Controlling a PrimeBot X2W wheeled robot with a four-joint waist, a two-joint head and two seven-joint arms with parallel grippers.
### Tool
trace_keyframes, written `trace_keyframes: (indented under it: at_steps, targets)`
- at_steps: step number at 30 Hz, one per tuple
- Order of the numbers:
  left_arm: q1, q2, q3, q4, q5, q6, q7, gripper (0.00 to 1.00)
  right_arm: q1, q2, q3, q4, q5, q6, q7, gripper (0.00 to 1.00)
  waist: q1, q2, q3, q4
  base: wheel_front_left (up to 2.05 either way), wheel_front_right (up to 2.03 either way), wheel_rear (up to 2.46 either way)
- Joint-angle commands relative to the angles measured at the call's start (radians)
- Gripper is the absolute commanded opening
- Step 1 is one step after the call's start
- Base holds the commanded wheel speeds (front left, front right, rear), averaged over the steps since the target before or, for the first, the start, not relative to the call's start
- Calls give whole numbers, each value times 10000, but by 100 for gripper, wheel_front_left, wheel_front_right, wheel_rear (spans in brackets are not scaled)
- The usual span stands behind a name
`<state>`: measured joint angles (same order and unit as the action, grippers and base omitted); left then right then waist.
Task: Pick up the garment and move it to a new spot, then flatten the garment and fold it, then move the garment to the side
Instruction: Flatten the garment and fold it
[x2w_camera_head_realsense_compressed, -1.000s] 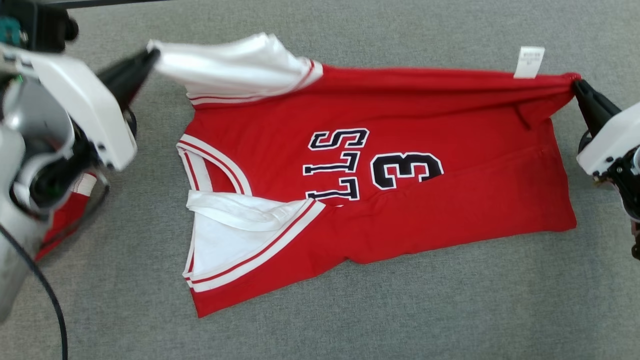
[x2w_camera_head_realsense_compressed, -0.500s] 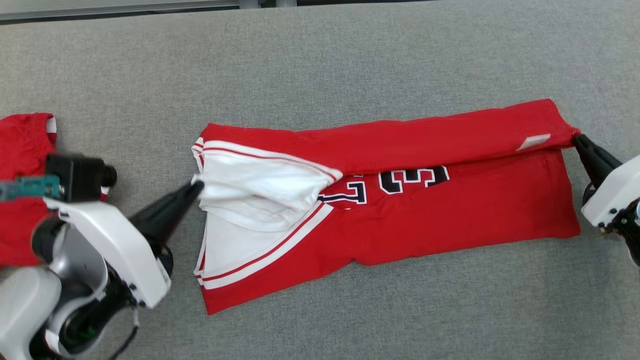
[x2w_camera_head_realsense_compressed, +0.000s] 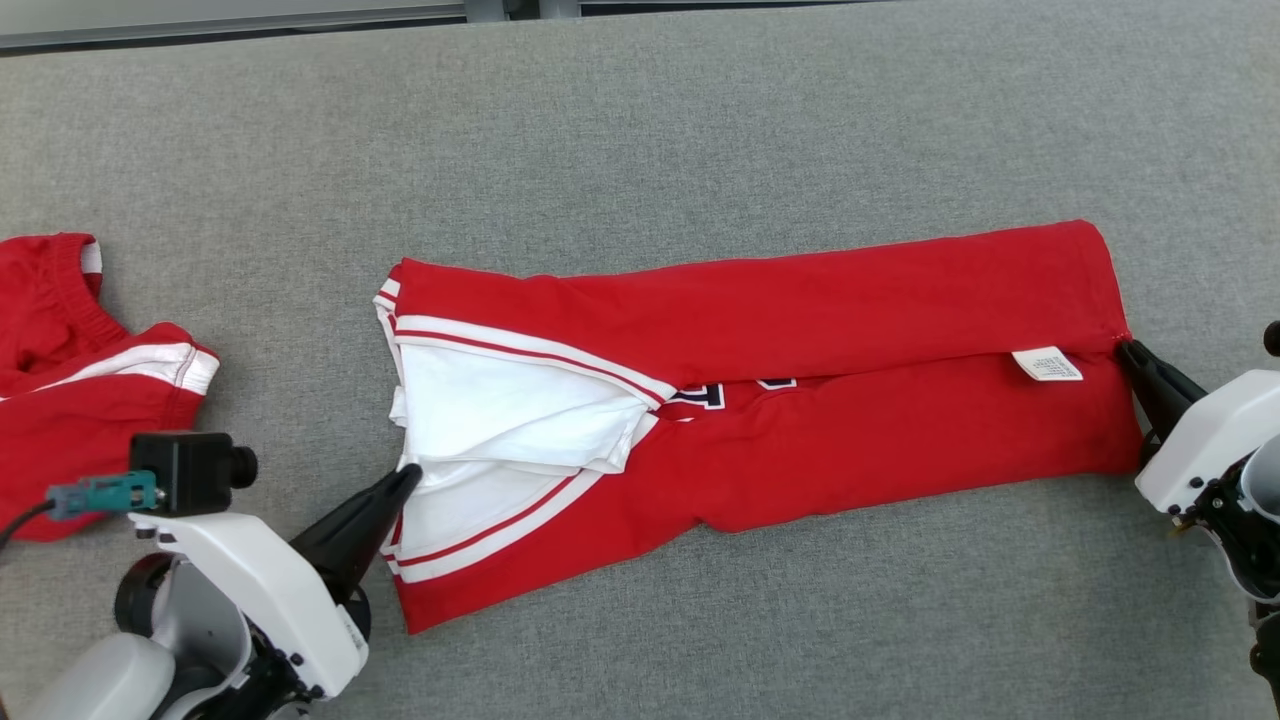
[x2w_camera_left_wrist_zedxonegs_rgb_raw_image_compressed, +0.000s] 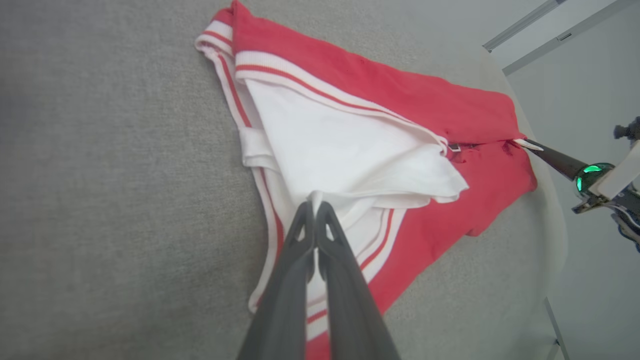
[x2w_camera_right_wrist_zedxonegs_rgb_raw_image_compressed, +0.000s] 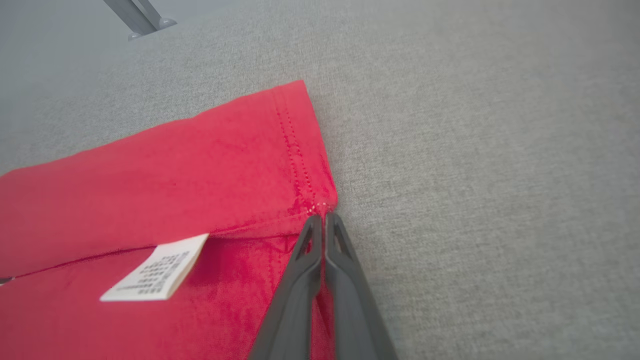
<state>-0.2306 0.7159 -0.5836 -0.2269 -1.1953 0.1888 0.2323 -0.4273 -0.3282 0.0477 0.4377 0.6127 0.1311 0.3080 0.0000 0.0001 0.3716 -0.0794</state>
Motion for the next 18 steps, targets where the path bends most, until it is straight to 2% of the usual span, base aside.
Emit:
trace_keyframes:
  at_steps: [1,2,3,4,8,13,18]
  targets:
    - [102,-121,-4,123,-69,-45,-109,0,73,18,-62,87,-62,-7,8,21,0,-1,-9,9,0,0,0]
    - [130,-235,-20,335,-104,-9,-169,0,67,74,-147,189,-101,-7,-61,48,0,-1,-24,22,0,0,0]
    - [163,-372,-43,502,-151,34,-223,49,48,129,-240,259,-176,-7,-182,100,0,-1,-51,34,0,0,0]
    - [155,-568,-32,650,-134,42,-379,100,27,184,-334,344,-249,-7,-335,100,0,-1,-95,46,0,0,0]
    - [213,-1141,60,1145,144,144,-1229,100,176,313,-500,508,-566,-6,-998,100,0,-1,-400,92,0,0,0]
    - [471,-1690,319,1890,1001,522,-2978,100,497,504,-630,258,-1252,-6,-2655,100,0,-1,-1051,96,0,0,0]
    - [734,-2244,518,2534,1654,834,-4443,100,1060,986,-240,-98,-1712,-6,-4182,100,0,-1,-1844,177,0,0,0]
